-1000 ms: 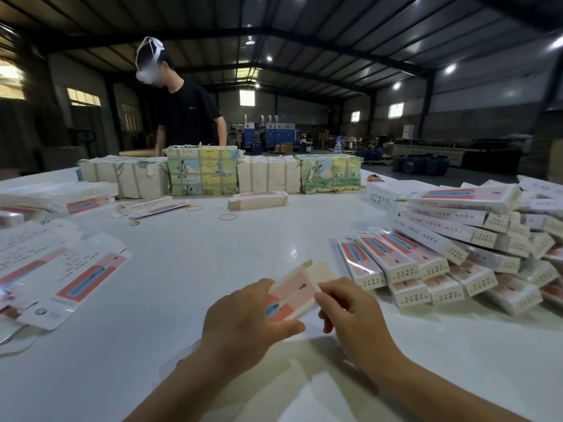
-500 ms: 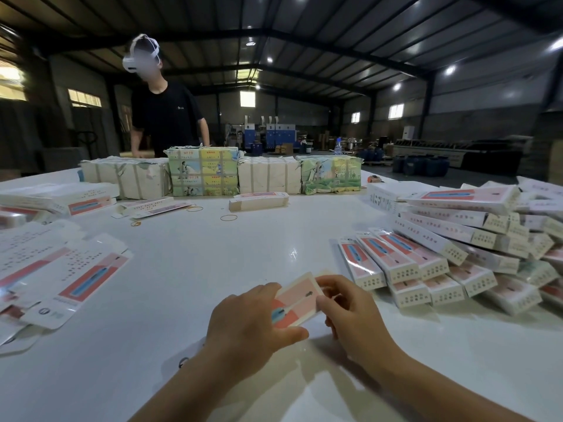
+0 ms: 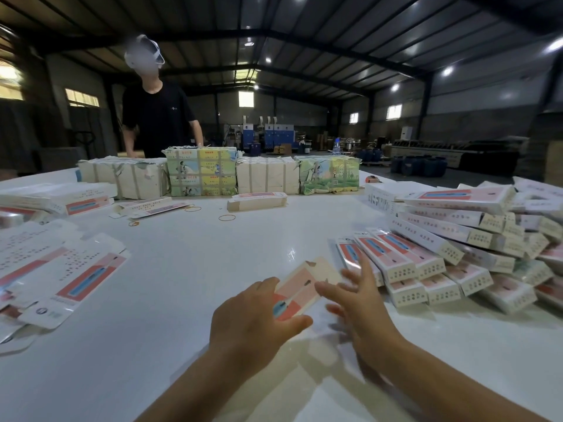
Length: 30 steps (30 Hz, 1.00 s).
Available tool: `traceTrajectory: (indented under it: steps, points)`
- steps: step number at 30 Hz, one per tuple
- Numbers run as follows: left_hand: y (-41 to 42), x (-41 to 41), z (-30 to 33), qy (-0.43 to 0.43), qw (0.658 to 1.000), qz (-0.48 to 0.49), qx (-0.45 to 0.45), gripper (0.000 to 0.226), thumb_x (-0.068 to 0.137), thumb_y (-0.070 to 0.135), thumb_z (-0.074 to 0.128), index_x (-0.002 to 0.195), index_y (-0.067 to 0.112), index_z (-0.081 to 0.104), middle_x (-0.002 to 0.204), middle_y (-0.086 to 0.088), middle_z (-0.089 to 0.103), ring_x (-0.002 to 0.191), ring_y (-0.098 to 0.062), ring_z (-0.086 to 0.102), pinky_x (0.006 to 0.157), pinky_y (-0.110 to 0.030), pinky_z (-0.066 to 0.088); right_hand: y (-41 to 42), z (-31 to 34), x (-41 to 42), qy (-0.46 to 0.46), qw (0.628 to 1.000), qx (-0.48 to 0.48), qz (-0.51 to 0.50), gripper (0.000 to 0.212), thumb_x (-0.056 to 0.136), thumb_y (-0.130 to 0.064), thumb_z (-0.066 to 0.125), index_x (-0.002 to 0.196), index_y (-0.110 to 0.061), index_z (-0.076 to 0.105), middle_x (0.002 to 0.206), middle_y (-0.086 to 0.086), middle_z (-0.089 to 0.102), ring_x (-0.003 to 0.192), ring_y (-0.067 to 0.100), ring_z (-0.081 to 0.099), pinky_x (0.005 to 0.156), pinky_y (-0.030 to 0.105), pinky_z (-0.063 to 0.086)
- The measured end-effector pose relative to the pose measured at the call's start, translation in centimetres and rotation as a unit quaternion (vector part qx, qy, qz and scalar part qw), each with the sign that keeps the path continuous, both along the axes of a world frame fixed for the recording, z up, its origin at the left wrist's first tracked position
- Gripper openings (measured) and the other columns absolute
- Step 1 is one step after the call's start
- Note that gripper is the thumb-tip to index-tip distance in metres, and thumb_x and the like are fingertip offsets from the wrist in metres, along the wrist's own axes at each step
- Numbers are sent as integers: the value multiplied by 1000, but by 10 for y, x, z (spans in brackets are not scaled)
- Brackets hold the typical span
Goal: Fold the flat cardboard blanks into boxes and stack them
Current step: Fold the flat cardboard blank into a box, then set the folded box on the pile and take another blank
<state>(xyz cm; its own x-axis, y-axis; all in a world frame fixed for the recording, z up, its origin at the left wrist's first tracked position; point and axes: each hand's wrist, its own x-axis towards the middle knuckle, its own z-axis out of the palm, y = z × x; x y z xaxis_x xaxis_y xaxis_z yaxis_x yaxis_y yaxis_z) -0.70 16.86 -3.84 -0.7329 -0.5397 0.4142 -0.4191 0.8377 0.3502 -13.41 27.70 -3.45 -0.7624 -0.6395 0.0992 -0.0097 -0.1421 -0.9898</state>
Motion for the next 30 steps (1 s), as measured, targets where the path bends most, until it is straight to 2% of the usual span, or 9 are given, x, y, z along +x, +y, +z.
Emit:
traceTrajectory:
  steps: [2,5,8,10,13,16,18,22,30]
  points:
    - [4,-2,0,-8,1000,-6,0,66,70,81,46,121,39,43,111,20,57,87,-6,58,76,-21,52,-1,2,-2,-203,964,-95,145,73,66,-6,71,134,-9,45,105,13,65,92,30,64,77,42,56]
    - [6,-3,0,-16,1000,-11,15,70,70,81,45,124,36,43,114,20,56,89,-8,59,78,-20,52,1,0,-7,-187,959,-107,182,42,70,0,66,112,1,60,90,18,68,84,30,68,74,34,59]
    - [6,-4,1,-8,999,-22,24,71,68,81,42,121,36,43,113,19,57,86,-7,59,77,-17,51,3,-4,-1,80,991,-49,94,19,90,-6,58,108,-9,63,93,9,71,87,25,70,76,31,58]
    - [6,-3,2,-1,1000,-24,19,75,62,84,34,118,35,45,107,19,58,83,-6,60,76,-17,52,4,-11,3,333,942,47,13,26,99,-18,47,122,-21,58,104,-6,66,93,15,67,75,21,56]
    - [6,0,3,-10,1000,-14,-10,67,67,83,37,114,36,45,97,21,52,79,-7,58,71,-14,49,5,-15,5,443,889,112,-11,42,98,-35,38,138,-22,46,115,-9,61,100,10,62,81,18,53]
    - [3,3,2,-10,999,-4,-34,56,74,77,47,113,37,43,93,21,48,76,-5,55,67,-14,47,6,-6,7,203,977,17,59,43,89,-48,46,109,-19,69,91,-2,73,89,16,69,73,24,58]
    - [2,4,2,-8,999,1,-50,56,74,77,47,114,37,43,92,21,47,73,-7,52,57,-10,36,5,-1,5,79,992,-26,93,39,86,-43,51,105,-16,71,89,5,74,89,20,71,80,30,58]
    - [1,5,1,-5,997,-5,-74,57,73,79,46,114,39,41,105,21,56,72,-6,51,57,-9,36,5,2,0,15,993,-53,108,26,95,-12,51,116,-9,66,96,15,72,95,26,70,83,34,58]
    - [1,8,3,12,992,-8,-125,61,74,77,46,121,38,38,117,17,58,92,-6,60,76,-19,49,7,1,-1,36,994,-59,89,28,95,-6,50,113,-15,69,98,9,74,94,22,70,77,28,58]
